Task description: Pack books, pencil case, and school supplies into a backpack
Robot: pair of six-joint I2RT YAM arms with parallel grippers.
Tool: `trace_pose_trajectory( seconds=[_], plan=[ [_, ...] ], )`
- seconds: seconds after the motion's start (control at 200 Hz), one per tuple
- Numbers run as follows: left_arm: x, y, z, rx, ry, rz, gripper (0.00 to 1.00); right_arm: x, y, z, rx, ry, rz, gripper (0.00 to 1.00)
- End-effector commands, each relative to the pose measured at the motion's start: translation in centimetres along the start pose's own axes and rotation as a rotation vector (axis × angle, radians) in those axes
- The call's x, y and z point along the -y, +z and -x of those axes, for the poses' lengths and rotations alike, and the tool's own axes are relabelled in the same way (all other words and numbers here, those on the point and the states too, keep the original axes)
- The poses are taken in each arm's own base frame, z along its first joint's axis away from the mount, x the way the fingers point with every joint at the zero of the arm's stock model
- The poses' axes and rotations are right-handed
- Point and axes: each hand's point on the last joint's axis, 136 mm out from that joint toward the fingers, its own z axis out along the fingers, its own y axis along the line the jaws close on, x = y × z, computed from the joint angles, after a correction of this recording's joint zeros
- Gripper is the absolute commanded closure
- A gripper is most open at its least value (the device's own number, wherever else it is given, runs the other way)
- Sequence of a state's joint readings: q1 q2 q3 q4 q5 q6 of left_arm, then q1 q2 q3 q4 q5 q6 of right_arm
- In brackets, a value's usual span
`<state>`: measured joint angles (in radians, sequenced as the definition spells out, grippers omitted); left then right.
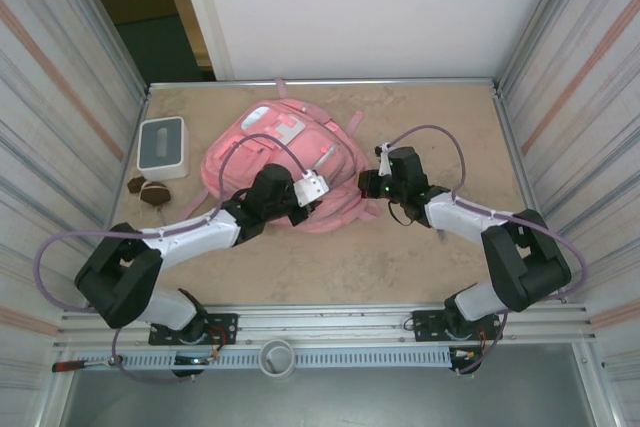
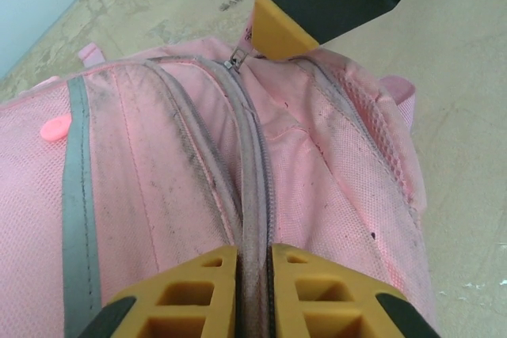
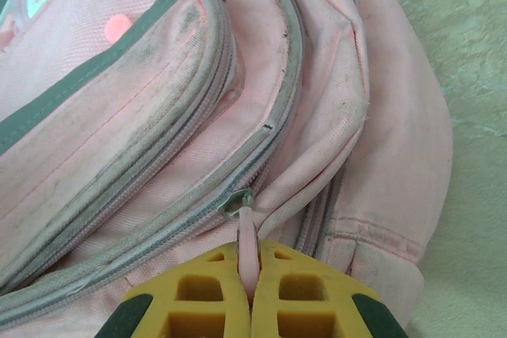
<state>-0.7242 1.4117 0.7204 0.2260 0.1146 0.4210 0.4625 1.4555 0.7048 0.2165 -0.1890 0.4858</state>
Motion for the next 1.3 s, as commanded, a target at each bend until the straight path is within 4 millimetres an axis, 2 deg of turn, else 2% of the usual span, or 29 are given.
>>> trace_pose_trajectory(
  seconds=[0.0, 0.085, 0.155, 0.261, 0.406, 0.591, 0.711, 0.812, 0.937, 0.997, 1.097, 1.177, 1.298],
  plan=[
    [-3.0, -1.2, -1.6, -0.049, -0.091, 0.133, 0.92, 1.2, -1.8, 1.6, 0.078, -0.026, -0.105, 1.00],
    [-2.9, -1.6, -1.4, -0.046, -0.105, 0.126, 0.79, -0.9, -2.5, 2.0, 0.099, -0.061, -0.059, 1.00],
    [-2.4, -2.2, -0.4, -0.019, -0.100, 0.111, 0.61, -2.7, -3.2, 2.4, 0.118, -0.082, -0.020, 1.00],
    [-1.3, -3.0, 1.4, 0.021, -0.070, 0.088, 0.44, -4.6, -4.2, 2.9, 0.143, -0.096, 0.025, 1.00],
    [0.1, -3.1, 3.4, 0.035, -0.009, 0.077, 0.34, -6.7, -5.6, 3.5, 0.172, -0.107, 0.077, 1.00],
    [0.8, -2.1, 5.2, 0.037, 0.063, 0.084, 0.31, -8.6, -6.6, 3.9, 0.188, -0.109, 0.134, 1.00],
    [0.6, -1.0, 5.5, 0.032, 0.080, 0.085, 0.36, -9.4, -7.2, 4.0, 0.198, -0.107, 0.161, 1.00],
    [0.4, -0.1, 5.4, 0.021, 0.103, 0.093, 0.45, -10.0, -7.6, 4.0, 0.203, -0.108, 0.175, 1.00],
    [-0.2, 0.6, 5.4, 0.015, 0.127, 0.126, 0.63, -10.1, -7.9, 3.8, 0.207, -0.108, 0.180, 1.00],
    [-0.4, 0.6, 5.4, 0.021, 0.128, 0.124, 0.77, -9.8, -7.9, 3.7, 0.205, -0.112, 0.167, 1.00],
    [-0.1, 0.0, 5.8, 0.051, 0.133, 0.095, 1.00, -8.3, -7.6, 3.4, 0.204, -0.130, 0.101, 1.00],
    [0.6, -1.0, 6.2, 0.101, 0.140, 0.050, 1.00, -6.1, -7.1, 3.4, 0.202, -0.125, 0.016, 1.00],
    [1.4, -3.6, 7.2, 0.206, 0.110, -0.040, 1.00, -2.1, -6.9, 3.8, 0.203, -0.074, -0.136, 1.00]
  ],
)
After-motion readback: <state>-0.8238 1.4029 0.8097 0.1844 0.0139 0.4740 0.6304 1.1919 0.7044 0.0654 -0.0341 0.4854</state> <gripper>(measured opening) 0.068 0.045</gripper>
